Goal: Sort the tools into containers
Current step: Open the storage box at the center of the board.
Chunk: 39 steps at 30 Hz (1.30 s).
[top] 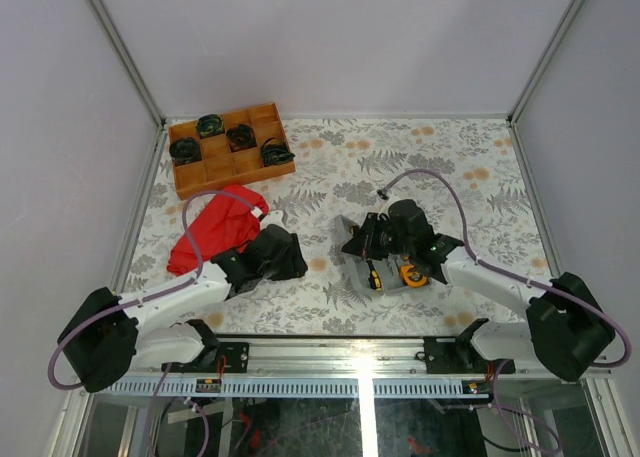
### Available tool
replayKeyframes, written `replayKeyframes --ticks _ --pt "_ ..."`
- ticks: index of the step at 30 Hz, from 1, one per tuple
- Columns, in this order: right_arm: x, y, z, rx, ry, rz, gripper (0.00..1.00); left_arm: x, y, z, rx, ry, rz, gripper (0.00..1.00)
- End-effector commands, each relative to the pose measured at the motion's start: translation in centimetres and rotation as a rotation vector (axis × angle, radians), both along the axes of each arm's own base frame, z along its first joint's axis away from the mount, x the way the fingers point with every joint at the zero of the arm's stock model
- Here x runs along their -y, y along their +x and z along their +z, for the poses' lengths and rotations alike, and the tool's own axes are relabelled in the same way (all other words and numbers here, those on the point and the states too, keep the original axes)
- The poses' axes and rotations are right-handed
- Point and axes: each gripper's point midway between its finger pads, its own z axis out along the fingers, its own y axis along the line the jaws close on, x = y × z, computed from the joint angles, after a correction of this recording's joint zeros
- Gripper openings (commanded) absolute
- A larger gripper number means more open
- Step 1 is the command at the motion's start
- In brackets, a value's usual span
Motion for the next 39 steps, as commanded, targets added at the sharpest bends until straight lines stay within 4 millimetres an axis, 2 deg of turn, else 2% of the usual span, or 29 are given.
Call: replayKeyframes --ticks 1,6,11,16,23,25,27,32,34,36,39 --pt "-2.8 0.5 -0.6 0.019 0.013 0.047 0.11 -1.7 0.2 -0.4 0.0 0.038 0.06 0.48" --pt "-5.2 0.5 -2.5 -0.007 -0.001 0.087 0.12 -2.0 0.0 -0.6 -0.007 0.036 0.072 0.48" --pt "-6.9 0.7 -3.4 -0.013 -0.021 0.122 0.16 -2.4 -0.2 -0.5 -0.006 0.035 0.083 0.48" --pt "-7.2 1.1 -3.6 -0.012 -0.036 0.125 0.33 -2.7 -0.4 -0.5 -0.006 0.035 0.09 0.49" --pt "-6.6 1.3 -1.9 0.049 -0.07 0.14 0.4 -2.9 -0.5 -1.0 -0.015 0.035 0.091 0.49" --pt "-5.6 1.7 -1.4 0.092 -0.128 0.133 0.4 -2.9 -0.5 -1.1 -0.016 0.035 0.092 0.49" --pt "-3.8 2.2 -1.2 0.147 -0.25 0.131 0.4 -2.8 -0.4 -1.1 -0.015 0.031 0.089 0.51" --pt "2.6 4.2 -1.0 0.26 -0.604 0.05 0.41 -2.3 0.0 -0.6 -0.003 0.009 0.075 0.54" --pt "5.5 4.8 -0.9 0.282 -0.736 -0.005 0.42 -2.0 0.3 -0.4 0.003 -0.004 0.074 0.6" --pt "7.7 5.3 -0.6 0.287 -0.816 -0.046 0.42 -1.6 0.7 -0.1 0.011 -0.022 0.073 0.63" --pt "10.4 5.9 -0.6 0.251 -0.833 -0.107 0.42 -0.8 1.2 0.2 0.012 -0.052 0.064 0.66"
